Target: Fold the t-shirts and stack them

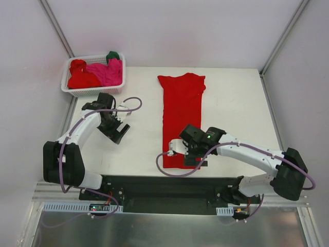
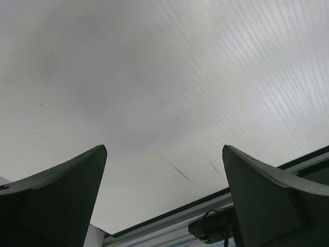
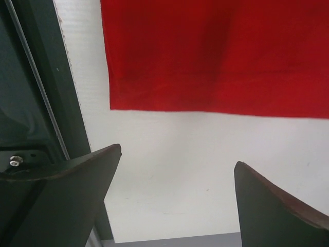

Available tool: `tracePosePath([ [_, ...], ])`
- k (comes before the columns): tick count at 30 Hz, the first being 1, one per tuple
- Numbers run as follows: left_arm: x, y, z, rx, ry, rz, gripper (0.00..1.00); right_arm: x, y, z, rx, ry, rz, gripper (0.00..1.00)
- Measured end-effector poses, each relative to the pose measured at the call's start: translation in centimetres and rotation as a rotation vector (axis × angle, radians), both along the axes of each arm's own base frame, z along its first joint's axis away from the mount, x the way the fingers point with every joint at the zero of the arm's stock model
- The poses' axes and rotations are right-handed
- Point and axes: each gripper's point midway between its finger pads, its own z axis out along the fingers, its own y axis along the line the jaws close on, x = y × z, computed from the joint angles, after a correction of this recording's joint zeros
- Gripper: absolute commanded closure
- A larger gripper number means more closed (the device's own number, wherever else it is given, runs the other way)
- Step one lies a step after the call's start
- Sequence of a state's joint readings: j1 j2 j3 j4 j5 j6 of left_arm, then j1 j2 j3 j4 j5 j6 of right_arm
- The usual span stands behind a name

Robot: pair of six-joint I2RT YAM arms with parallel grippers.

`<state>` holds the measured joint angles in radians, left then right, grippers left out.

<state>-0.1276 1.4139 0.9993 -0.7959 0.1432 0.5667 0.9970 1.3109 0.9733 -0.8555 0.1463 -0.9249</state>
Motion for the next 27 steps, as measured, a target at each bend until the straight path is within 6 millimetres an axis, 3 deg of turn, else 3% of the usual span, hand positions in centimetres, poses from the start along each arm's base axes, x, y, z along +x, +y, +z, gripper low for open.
tracePosePath([
  [4, 2.6, 0.8, 1.8, -0.003, -0.089, 0.04, 0.03, -0.6, 3.5, 0.4, 0.027, -0.014, 0.069, 0.04],
  [8, 3.9, 0.9, 2.4, -0.006, -0.141, 0.05, 0.03, -2.3, 6.0, 0.6, 0.053, -0.012, 0.122, 0.04],
  [16, 3.4, 0.4, 1.5, -0.034, -0.128, 0.052, 0.04, -5.8, 7.6, -1.4, 0.023, 0.064, 0.158, 0.04],
  [27, 2.8, 0.1, 1.5, -0.059, -0.138, 0.064, 0.04, -6.3, 8.4, -4.2, -0.026, 0.115, 0.122, 0.04],
])
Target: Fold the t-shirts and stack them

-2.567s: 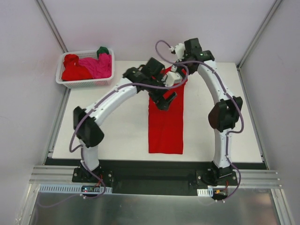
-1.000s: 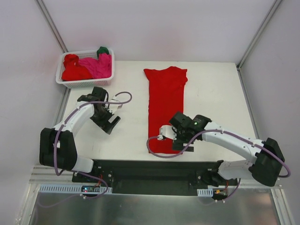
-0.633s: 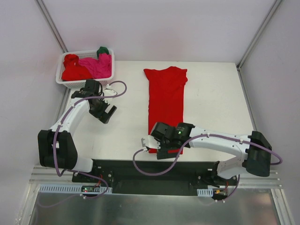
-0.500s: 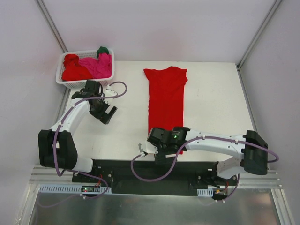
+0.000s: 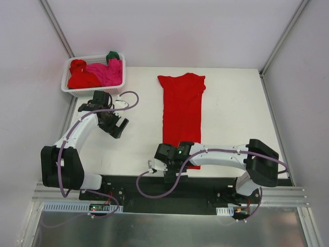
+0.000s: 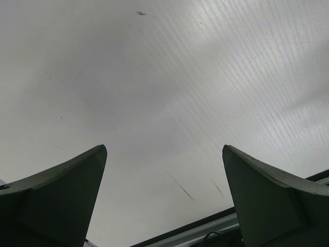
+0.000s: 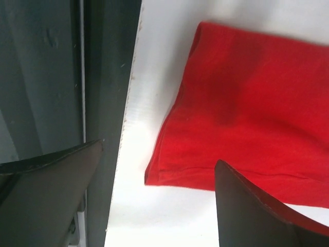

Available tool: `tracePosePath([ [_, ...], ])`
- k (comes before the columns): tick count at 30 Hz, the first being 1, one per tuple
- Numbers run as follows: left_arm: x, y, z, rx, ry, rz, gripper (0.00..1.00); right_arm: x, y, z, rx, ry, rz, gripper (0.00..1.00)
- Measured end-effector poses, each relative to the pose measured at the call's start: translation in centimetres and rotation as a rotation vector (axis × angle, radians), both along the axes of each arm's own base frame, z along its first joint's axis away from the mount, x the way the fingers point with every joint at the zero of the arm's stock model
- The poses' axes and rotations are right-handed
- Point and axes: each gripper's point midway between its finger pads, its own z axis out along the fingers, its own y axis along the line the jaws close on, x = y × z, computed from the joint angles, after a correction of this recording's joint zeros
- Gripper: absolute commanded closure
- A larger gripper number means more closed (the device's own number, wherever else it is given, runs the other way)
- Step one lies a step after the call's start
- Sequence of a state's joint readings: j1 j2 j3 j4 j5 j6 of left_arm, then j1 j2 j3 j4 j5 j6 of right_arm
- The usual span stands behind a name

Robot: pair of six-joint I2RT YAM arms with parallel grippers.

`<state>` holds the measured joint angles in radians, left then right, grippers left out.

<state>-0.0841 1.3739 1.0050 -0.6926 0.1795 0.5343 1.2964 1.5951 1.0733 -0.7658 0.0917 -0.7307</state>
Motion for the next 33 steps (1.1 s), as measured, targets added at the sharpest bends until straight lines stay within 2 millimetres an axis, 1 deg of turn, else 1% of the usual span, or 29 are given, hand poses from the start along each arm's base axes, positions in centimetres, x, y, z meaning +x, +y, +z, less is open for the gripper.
tracePosePath([
  [3, 0.0, 0.0, 0.0, -0.001, 0.0, 0.004, 0.03, 0.4, 0.9, -0.5, 0.019, -0.018, -0.013, 0.04],
  [8, 0.0, 0.2, 0.0, 0.008, 0.001, 0.011, 0.03, 1.0, 1.6, -1.7, 0.013, -0.037, -0.032, 0.03],
  [11, -0.1, 0.7, 0.0, 0.038, 0.003, 0.004, 0.03, 1.1, 1.8, -2.2, 0.015, -0.039, -0.044, 0.02],
  [14, -0.1, 1.3, 0.5, 0.071, 0.005, -0.007, 0.02, 1.4, 1.9, -2.5, 0.018, -0.038, -0.062, 0.02],
  [17, 0.3, 1.5, 1.5, 0.089, -0.008, -0.008, 0.02, 2.1, 1.6, -2.8, 0.013, -0.044, -0.091, 0.02],
  [21, 0.7, 1.7, 2.4, 0.097, -0.026, -0.014, 0.02, 2.9, 0.4, -3.4, -0.011, -0.052, -0.124, 0.02],
  [23, 0.7, 1.7, 2.4, 0.1, -0.024, -0.019, 0.02, 2.9, -0.2, -3.6, -0.025, -0.051, -0.127, 0.02],
  [28, 0.3, 1.7, 2.0, 0.103, 0.003, -0.023, 0.02, 2.9, -0.6, -3.6, -0.019, -0.063, -0.134, 0.01],
  [33, 0.2, 1.8, 1.8, 0.104, 0.017, -0.024, 0.02, 3.1, -0.7, -3.6, -0.019, -0.073, -0.15, 0.1],
])
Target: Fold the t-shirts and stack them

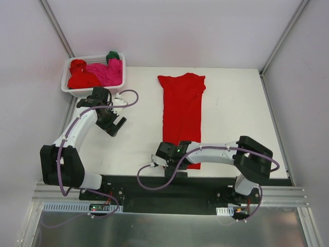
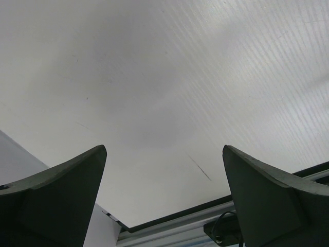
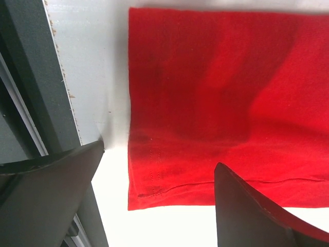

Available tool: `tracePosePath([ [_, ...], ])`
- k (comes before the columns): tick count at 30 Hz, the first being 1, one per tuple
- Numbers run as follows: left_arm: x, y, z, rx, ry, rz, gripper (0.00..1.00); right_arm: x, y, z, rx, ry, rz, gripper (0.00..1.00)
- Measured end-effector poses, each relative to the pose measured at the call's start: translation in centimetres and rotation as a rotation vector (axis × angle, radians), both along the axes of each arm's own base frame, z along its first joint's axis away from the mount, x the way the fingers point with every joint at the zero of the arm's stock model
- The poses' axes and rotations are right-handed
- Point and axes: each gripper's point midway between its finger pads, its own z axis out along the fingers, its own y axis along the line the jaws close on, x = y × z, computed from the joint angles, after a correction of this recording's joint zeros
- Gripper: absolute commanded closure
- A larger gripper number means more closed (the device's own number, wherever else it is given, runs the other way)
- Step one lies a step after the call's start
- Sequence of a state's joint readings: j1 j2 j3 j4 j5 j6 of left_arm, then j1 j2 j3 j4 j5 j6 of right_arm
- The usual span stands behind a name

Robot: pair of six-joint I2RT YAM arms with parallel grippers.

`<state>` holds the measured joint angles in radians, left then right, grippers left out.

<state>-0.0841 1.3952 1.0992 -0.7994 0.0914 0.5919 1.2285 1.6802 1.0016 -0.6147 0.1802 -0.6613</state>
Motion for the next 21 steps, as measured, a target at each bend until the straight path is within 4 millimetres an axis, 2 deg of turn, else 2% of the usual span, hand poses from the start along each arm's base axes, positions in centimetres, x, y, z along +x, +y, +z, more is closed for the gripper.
tracePosePath([
  [5, -0.01, 0.0, -0.01, 0.0, 0.0, -0.001, 0.02, 0.16, -0.13, -0.06, -0.004, -0.006, -0.014, 0.21],
  [6, -0.01, 0.0, -0.01, 0.0, 0.0, -0.001, 0.02, 0.21, -0.18, -0.1, -0.007, -0.009, -0.019, 0.28],
  [10, 0.0, 0.0, 0.0, 0.0, 0.0, -0.001, 0.02, 0.4, -0.26, -0.22, -0.015, -0.02, -0.036, 0.41],
  [14, -0.01, 0.01, -0.01, 0.001, 0.0, -0.001, 0.01, 0.59, -0.36, -0.4, -0.022, -0.032, -0.053, 0.62],
  [18, 0.0, 0.02, -0.04, 0.002, 0.001, -0.003, 0.01, 0.62, -0.4, -0.59, -0.028, -0.038, -0.064, 0.71],
  [19, 0.0, 0.01, -0.07, 0.001, 0.002, -0.003, 0.01, 0.69, -0.41, -0.6, -0.029, -0.042, -0.066, 0.76],
  [21, 0.0, 0.01, -0.23, 0.002, 0.009, -0.004, 0.01, 0.79, -0.39, -0.63, -0.032, -0.052, -0.067, 0.95],
])
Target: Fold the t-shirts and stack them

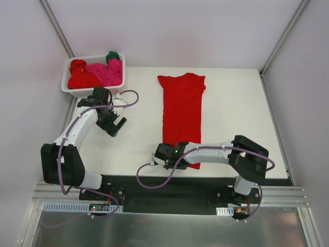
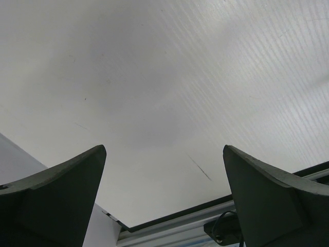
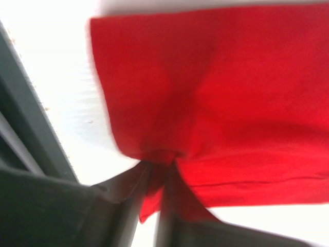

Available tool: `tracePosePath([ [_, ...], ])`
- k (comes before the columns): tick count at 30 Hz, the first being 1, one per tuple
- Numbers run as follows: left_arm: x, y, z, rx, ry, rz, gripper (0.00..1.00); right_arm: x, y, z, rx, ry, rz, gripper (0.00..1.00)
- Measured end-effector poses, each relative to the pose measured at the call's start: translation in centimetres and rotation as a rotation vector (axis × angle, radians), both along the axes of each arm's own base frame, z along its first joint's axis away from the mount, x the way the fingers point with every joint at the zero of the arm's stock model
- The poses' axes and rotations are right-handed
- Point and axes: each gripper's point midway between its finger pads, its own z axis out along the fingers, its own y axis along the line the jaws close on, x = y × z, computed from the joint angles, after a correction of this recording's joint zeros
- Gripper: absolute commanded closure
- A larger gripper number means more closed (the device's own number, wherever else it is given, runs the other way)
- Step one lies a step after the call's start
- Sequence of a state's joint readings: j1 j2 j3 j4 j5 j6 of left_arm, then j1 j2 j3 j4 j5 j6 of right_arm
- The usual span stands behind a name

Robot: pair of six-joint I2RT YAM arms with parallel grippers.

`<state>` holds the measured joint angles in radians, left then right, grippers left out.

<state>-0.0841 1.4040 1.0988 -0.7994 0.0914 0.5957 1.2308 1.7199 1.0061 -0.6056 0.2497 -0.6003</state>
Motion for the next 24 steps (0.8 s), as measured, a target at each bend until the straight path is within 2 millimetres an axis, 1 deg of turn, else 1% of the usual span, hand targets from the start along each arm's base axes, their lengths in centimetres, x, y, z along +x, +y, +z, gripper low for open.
tracePosePath([
  [1, 0.0, 0.0, -0.1, 0.0, 0.003, 0.0, 0.01, 0.0, 0.0, 0.0, -0.003, -0.003, 0.003, 0.99],
  [10, 0.0, 0.0, -1.1, 0.003, 0.042, 0.001, 0.01, 0.4, 0.2, 0.2, 0.001, -0.04, -0.02, 0.99],
  [13, 0.2, -0.1, -1.1, 0.002, 0.045, 0.001, 0.01, 0.5, 0.5, 0.9, -0.001, -0.045, -0.025, 0.99],
  [16, 0.4, -0.1, -0.9, -0.001, 0.04, -0.001, 0.01, 0.8, 1.1, 1.9, 0.013, -0.055, -0.028, 0.99],
  [20, 0.7, -0.2, -0.7, -0.002, 0.032, -0.002, 0.01, 1.3, 2.1, 4.2, 0.052, -0.084, -0.026, 0.99],
  [24, 0.7, -0.8, -0.7, -0.001, 0.036, -0.02, 0.01, 1.6, 2.6, 6.4, 0.094, -0.116, -0.005, 0.99],
])
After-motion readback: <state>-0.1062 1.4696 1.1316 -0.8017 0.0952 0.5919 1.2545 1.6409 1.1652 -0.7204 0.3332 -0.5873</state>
